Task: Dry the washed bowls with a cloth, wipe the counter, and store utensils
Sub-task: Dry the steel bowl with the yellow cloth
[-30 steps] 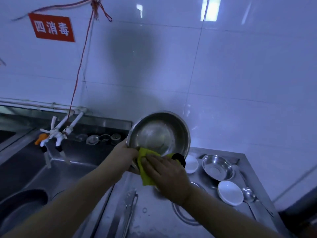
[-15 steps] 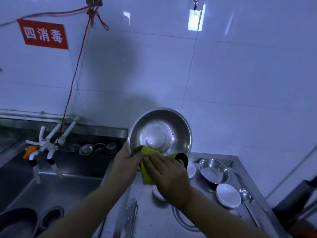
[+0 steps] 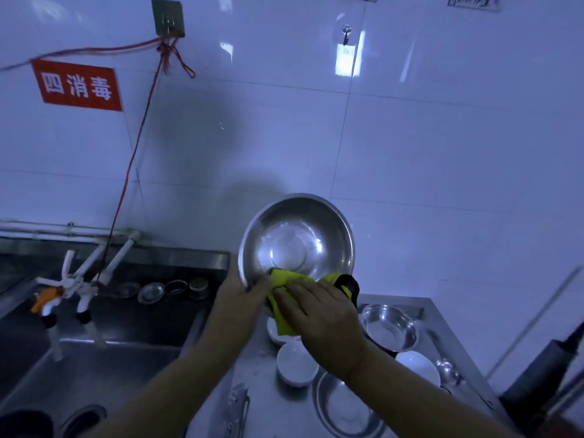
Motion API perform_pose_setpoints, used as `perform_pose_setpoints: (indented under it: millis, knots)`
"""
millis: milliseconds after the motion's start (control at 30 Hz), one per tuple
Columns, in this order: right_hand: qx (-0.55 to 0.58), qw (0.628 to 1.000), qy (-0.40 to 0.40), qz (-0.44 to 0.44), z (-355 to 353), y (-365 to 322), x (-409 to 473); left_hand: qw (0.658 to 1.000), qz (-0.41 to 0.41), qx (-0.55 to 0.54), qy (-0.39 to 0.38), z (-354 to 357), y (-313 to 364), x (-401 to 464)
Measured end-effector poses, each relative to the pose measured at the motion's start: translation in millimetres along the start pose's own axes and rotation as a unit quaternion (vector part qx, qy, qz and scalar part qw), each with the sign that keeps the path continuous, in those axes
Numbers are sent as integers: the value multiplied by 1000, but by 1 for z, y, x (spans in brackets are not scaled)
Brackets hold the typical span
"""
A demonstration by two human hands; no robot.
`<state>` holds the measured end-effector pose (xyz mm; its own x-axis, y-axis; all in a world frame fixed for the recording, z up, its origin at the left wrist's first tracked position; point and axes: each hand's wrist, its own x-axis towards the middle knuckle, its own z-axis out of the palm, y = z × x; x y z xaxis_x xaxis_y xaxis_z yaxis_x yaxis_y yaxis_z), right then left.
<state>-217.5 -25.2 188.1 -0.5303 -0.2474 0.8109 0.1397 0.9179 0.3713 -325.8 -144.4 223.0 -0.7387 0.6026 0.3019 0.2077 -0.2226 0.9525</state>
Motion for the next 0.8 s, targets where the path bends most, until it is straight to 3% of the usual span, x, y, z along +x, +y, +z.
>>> perform_pose_setpoints:
  millis: [100, 167, 300, 367, 433, 533, 633, 733, 800]
  knots:
    - [11, 999, 4, 32, 4, -19, -1, 996, 2, -72, 53, 7, -12, -3]
    - [14, 1000, 2, 7, 5, -18, -7, 997, 17, -75, 31, 2, -8, -1]
    - [17, 992, -31, -123, -5, 20, -13, 996, 20, 66, -54, -22, 2, 11]
    - [18, 980, -57, -187, -11, 39, -13, 980, 17, 156, -126, -33, 11, 22]
    - [21, 978, -66, -197, -14, 44, -14, 972, 6, 174, -156, -37, 19, 32]
    - [4, 992, -43, -114, -9, 29, -12, 996, -21, 30, -86, -25, 17, 24]
    - [6, 1000, -9, 6, -4, 3, -1, 997, -3, -68, -28, -1, -4, -4]
    - [31, 999, -9, 38, -3, -17, 8, 987, -38, -147, 54, 13, -15, -14]
    - [55, 997, -41, 36, -4, -20, 7, 986, -52, -147, 68, 8, -13, -10]
